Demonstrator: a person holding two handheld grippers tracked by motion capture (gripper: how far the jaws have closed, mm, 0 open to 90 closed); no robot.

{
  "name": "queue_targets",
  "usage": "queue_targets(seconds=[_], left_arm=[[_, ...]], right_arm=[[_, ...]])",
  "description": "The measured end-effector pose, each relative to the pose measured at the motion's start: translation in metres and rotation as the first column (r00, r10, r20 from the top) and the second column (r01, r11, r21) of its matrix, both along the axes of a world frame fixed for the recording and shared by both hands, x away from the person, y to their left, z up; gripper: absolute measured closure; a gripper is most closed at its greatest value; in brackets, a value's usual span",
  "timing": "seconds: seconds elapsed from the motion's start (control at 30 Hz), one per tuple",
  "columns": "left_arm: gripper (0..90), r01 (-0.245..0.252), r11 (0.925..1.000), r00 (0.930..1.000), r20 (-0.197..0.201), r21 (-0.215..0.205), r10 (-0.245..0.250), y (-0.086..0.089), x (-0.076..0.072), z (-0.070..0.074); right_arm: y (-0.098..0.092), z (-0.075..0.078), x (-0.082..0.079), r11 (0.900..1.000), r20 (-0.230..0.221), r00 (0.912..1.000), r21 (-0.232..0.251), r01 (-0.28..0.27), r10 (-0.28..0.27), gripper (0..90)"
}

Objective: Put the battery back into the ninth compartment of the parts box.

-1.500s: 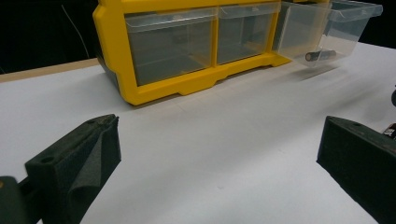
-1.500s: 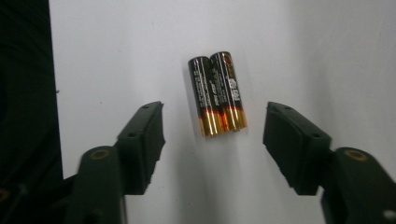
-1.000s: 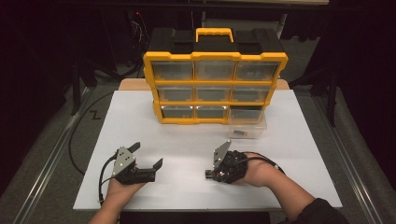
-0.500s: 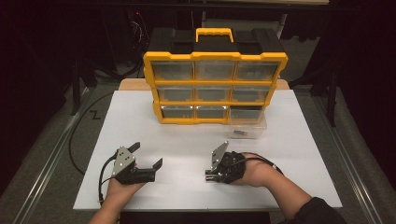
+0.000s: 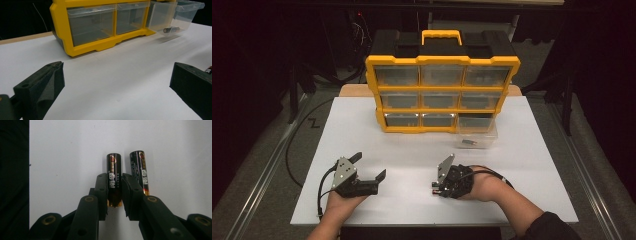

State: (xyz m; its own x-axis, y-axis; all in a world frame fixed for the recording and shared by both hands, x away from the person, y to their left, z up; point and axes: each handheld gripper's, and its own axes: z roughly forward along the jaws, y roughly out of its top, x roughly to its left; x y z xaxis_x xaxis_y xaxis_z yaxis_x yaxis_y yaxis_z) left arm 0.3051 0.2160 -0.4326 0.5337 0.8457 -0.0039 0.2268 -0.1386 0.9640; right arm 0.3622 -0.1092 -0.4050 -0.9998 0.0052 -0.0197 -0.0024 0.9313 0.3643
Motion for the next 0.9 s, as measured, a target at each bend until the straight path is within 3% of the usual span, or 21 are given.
queue_targets(seconds=[0.4,0.9], left_arm=[[0.2,0.0,1.0,1.0,0.0,0.0,0.0,0.0,0.0,0.0],[0.2,0.003,1.0,1.0,-0.003,0.004,-0.003,-0.001,0.0,0.0]], right_arm=[[0.0,0.001,-0.001,1.0,-0.005,0.9998,0.003,-0.018,0.018,78.4],[-0.016,0.014,0.001,1.0,0.012,0.9999,0.009,0.0,0.0,78.4]])
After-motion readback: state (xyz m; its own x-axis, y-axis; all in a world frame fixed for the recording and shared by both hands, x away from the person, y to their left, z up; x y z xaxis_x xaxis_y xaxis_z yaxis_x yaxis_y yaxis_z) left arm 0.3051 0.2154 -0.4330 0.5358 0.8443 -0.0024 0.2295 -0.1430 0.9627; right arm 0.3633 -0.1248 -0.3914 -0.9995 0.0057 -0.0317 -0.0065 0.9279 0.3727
